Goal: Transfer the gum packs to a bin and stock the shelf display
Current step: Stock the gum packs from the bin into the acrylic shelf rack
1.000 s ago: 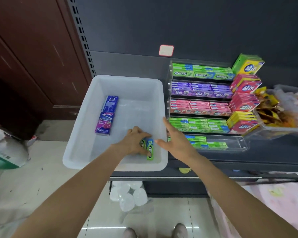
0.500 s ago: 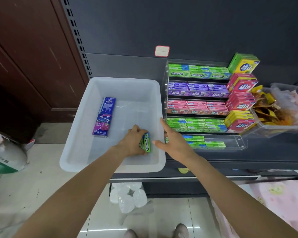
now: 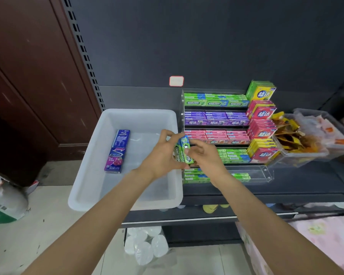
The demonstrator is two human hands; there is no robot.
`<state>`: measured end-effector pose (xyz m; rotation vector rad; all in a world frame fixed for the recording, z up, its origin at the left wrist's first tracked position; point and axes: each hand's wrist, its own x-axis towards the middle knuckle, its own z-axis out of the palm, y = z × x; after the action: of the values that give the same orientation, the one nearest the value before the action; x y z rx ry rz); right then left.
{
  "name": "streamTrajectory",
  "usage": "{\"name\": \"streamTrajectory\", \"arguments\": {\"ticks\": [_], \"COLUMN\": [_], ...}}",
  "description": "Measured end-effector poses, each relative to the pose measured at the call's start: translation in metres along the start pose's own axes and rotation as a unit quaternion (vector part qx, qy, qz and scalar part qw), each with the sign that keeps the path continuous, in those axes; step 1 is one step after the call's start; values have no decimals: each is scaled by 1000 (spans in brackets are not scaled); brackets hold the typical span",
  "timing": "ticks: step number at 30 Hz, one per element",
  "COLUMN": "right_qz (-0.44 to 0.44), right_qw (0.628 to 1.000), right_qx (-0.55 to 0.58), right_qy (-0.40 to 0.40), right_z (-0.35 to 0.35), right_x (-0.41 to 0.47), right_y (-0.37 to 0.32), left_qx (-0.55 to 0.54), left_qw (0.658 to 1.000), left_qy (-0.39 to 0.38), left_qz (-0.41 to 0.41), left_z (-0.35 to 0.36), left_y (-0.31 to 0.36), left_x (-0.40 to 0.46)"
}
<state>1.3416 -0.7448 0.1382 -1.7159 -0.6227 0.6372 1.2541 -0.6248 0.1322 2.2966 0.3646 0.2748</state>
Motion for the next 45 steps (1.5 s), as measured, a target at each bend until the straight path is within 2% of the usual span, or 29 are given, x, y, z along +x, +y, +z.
{"name": "streamTrajectory", "arguments": {"ticks": [7,10,14,20,22,24,27,30,41,45], "right_qz": [54,77,107,101,65,7,-115,-183,-86,-61], "right_qw": [995,991,986,987,995,999,980,962,959,943], "right_qx": [86,102,126,125,71,-35,-163,-201,-269,-328], "right_qy": [13,31,-3,10,6,21,24,0,17,-17], "right_z": [-82,-120,-164,-208,-215,-217,-215,-209,-204,-204], "right_x": [-9,-8,-4,6,11,15,13,7,14,18], "right_y": [19,32,50,82,94,105,119,128,161,163], "left_qx": [-125,-121,-101,-125,-155,-151,-100,-72,-106,-136], "left_qw": [991,991,993,985,976,972,970,966,960,955], "left_qy": [3,-1,6,73,92,122,166,188,188,180], "left_qz": [-41,-60,-63,-93,-120,-131,-148,-163,-180,-192], "left_z": [50,79,119,154,159,163,166,166,169,166], "left_y": [47,63,82,90,90,86,79,75,71,72], "left_x": [34,52,72,84,83,80,76,72,60,54]}}
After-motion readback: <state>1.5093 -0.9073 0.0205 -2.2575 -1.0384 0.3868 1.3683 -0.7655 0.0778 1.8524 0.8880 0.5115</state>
